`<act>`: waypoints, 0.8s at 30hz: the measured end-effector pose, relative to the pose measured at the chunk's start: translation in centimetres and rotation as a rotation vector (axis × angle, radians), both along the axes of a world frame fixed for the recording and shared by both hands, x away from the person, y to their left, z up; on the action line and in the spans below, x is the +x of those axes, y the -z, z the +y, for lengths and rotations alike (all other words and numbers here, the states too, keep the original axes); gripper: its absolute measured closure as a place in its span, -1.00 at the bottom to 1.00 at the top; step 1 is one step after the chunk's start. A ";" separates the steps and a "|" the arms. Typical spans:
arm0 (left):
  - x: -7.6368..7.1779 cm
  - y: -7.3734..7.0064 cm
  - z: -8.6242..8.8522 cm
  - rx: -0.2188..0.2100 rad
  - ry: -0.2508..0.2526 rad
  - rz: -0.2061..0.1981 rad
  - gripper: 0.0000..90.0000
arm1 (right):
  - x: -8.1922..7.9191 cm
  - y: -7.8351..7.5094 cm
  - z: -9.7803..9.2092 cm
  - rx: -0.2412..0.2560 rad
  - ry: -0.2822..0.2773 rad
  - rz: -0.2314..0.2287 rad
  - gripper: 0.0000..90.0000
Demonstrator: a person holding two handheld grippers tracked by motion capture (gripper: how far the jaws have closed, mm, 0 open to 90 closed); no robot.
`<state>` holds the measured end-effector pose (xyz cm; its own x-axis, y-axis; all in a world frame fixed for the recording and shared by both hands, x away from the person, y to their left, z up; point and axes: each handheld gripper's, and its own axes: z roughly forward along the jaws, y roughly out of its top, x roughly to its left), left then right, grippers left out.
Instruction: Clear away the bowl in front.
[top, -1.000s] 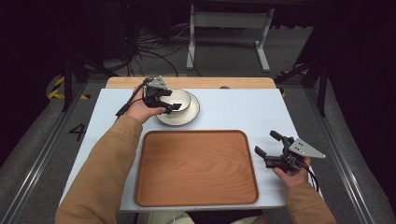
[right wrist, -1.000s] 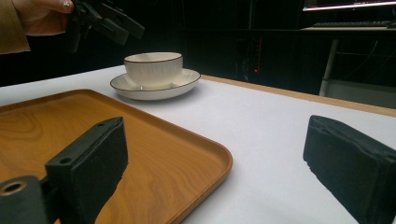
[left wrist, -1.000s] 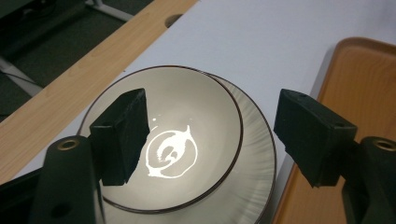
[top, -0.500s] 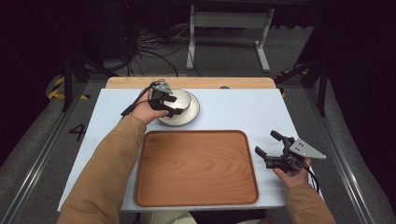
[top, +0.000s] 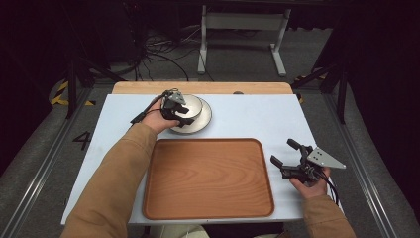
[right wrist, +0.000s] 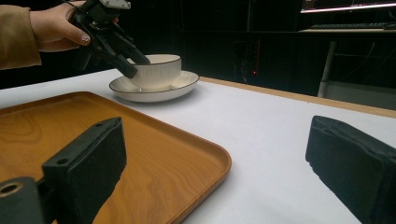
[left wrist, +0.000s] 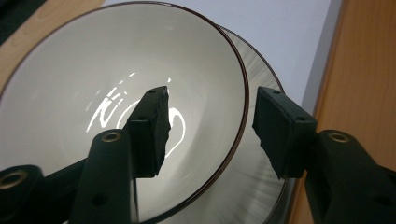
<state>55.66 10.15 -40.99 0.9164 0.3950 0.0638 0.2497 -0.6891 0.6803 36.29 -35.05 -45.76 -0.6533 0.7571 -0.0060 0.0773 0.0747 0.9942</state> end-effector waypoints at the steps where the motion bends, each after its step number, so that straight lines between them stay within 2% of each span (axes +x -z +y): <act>1: 0.0 0.1 0.0 0.007 -0.001 0.002 0.07 | 0.0 0.0 0.0 0.001 0.000 0.000 -0.87; 3: 0.0 0.3 -0.1 0.015 0.000 0.008 0.10 | 0.0 0.0 0.0 0.001 0.003 0.001 -0.87; 7: 0.0 0.5 -0.4 0.066 -0.006 -0.005 0.25 | 0.0 0.0 0.0 0.002 0.003 0.001 -0.87; 9: 0.0 0.7 -0.6 0.100 -0.004 -0.008 0.31 | 0.0 0.0 0.0 0.002 0.002 0.001 -0.87; 10: -0.1 0.7 -0.7 0.136 0.005 -0.009 0.37 | 0.0 0.0 0.0 0.002 0.002 0.001 -0.87; 12: -0.1 0.5 -1.0 0.165 0.026 -0.014 0.43 | 0.0 0.0 0.0 0.002 0.002 0.001 -0.87; 14: -0.1 0.5 -1.2 0.168 0.031 -0.018 0.53 | 0.0 0.0 0.0 0.002 0.003 0.001 -0.87; 16: -0.2 0.3 -1.6 0.195 0.045 -0.021 0.58 | 0.0 0.0 0.0 0.002 0.003 0.000 -0.88; 17: -0.2 0.3 -1.6 0.195 0.045 -0.021 0.60 | 0.0 0.0 0.0 0.002 0.003 0.000 -0.88; 19: -0.1 0.3 -1.9 0.228 0.067 -0.028 0.66 | 0.0 0.0 0.0 0.003 0.003 -0.002 -0.88; 21: -0.2 0.3 -2.0 0.233 0.076 -0.028 0.73 | 0.0 0.0 0.0 0.004 0.004 -0.003 -0.88; 24: -0.2 0.2 -2.3 0.254 0.101 -0.054 0.78 | 0.0 0.0 0.0 0.004 0.005 -0.002 -0.88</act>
